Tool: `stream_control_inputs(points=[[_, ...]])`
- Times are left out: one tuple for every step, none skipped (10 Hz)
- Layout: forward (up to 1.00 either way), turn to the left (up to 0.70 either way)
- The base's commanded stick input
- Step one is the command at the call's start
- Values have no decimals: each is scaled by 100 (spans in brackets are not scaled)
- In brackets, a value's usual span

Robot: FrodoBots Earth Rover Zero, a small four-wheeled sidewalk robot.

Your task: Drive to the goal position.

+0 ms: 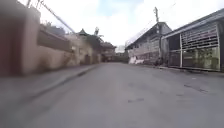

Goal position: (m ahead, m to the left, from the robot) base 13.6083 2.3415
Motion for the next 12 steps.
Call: stream_control_inputs(points=[[100,0],[100,0],[100,0],[100,0],[100,0],[100,0],[100,0],[100,0],[100,0],[100,0],[100,0],[100,0]])
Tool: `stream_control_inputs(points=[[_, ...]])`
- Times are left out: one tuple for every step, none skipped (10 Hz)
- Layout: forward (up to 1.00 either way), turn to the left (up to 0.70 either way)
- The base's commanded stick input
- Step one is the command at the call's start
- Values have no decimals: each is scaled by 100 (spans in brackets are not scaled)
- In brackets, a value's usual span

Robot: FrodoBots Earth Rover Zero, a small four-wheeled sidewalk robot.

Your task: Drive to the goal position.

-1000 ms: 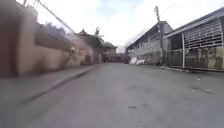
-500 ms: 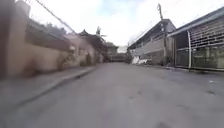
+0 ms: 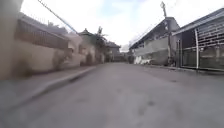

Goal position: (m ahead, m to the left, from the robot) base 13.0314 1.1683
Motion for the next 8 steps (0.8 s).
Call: stream_control_inputs(points=[[100,0],[100,0],[100,0],[100,0],[100,0],[100,0],[100,0],[100,-6]])
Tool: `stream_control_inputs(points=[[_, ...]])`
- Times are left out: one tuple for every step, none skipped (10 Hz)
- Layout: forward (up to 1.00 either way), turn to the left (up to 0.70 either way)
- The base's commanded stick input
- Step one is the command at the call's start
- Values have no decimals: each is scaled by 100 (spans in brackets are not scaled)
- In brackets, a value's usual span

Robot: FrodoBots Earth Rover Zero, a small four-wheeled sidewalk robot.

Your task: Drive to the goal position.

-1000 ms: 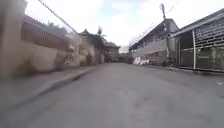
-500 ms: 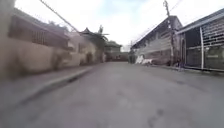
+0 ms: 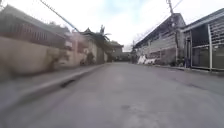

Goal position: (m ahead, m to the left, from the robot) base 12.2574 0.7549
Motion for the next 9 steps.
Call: stream_control_inputs(points=[[100,-20],[100,-28],[100,-33],[100,-37],[100,-3],[100,0],[100,0],[100,0],[100,0]])
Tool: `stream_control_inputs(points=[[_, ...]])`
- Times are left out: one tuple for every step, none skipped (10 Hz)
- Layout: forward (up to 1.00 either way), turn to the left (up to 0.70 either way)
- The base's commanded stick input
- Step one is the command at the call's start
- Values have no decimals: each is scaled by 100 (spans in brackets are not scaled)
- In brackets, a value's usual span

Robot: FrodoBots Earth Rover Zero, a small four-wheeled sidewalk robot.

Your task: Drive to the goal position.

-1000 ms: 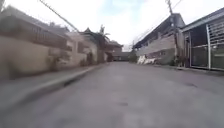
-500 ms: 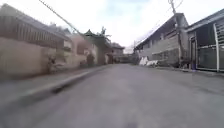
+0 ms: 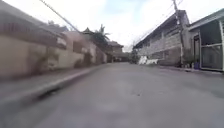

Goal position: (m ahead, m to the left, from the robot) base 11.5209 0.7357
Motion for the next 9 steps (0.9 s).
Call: stream_control_inputs(points=[[100,0],[100,0],[100,0],[100,0],[100,0],[100,0],[100,0],[100,-23],[100,-40]])
